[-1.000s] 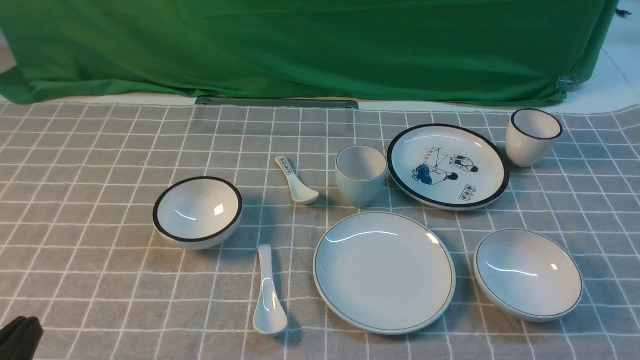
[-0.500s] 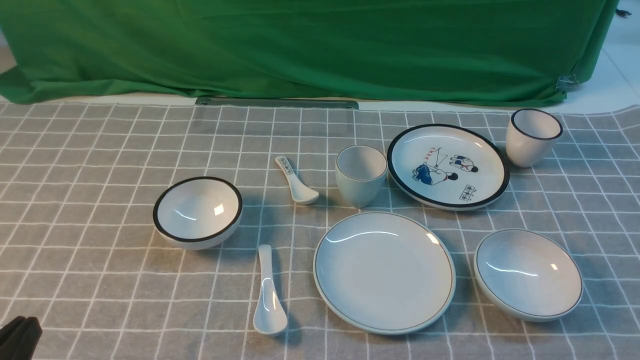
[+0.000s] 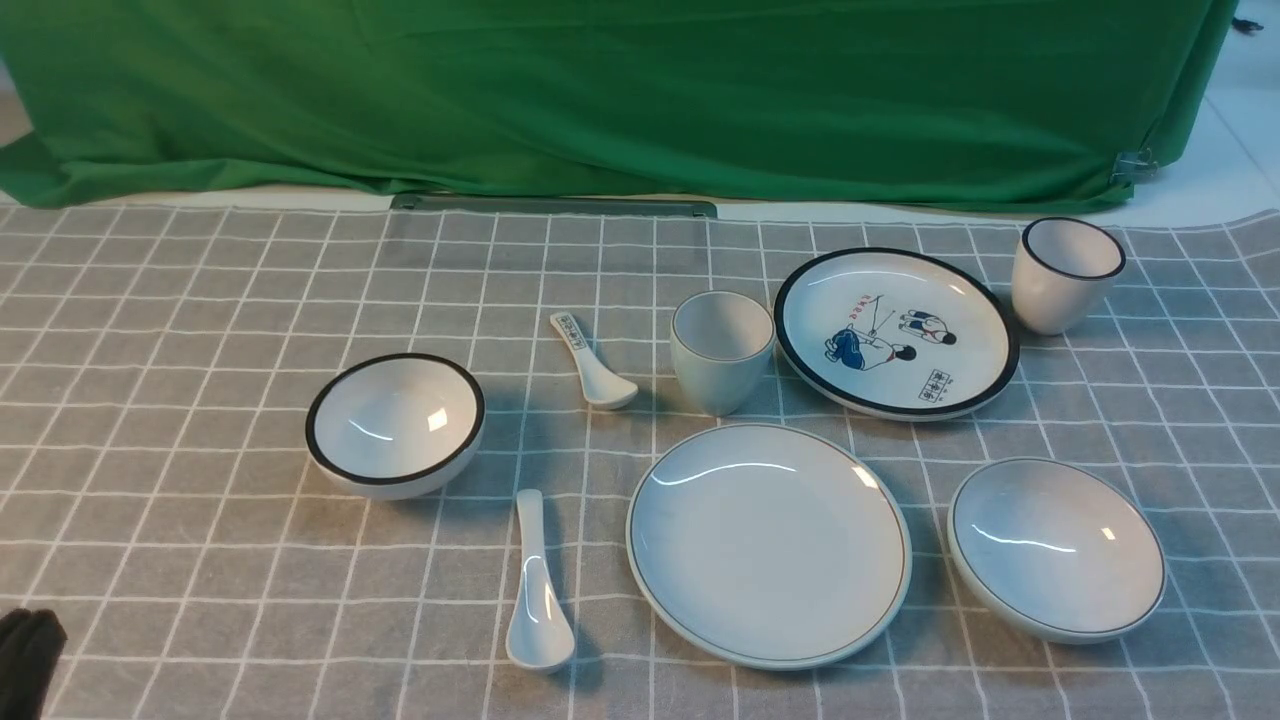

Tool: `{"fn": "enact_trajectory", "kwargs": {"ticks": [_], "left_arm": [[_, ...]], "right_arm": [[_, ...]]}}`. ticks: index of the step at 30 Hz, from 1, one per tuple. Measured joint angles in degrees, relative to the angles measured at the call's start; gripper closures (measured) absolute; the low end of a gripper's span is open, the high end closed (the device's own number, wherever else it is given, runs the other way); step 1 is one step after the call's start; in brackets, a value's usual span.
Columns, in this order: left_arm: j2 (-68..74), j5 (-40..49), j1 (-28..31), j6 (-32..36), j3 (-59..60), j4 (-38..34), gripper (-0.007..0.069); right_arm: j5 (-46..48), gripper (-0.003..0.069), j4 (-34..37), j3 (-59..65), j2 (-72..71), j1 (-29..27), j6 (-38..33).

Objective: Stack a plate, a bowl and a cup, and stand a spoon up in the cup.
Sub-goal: Use the right arm to grab a blue rice bowl

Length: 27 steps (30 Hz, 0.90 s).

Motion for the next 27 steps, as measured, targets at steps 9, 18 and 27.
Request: {"fn": "enact_trajectory", "kwargs": {"ticks": [9, 18, 27], "left_arm": [[0.0, -11.4, 0.0, -13.5, 0.0, -12.3, 0.0607], [-0.1, -25.8, 0.0, -24.1, -1.2, -8.9, 0.0607], [20.6, 19.6, 0.0, -19.9, -29.2, -0.5, 0.0607]], "right_arm": [[-19.5, 0.0417, 13.6, 0.0, 0.0, 0.4, 29.9], [-35.9, 0.0424, 14.1, -0.1, -0.1, 0.4, 36.3], [19.0, 0.0629, 4.7, -37.5, 27.2, 3.9, 19.9]]}}
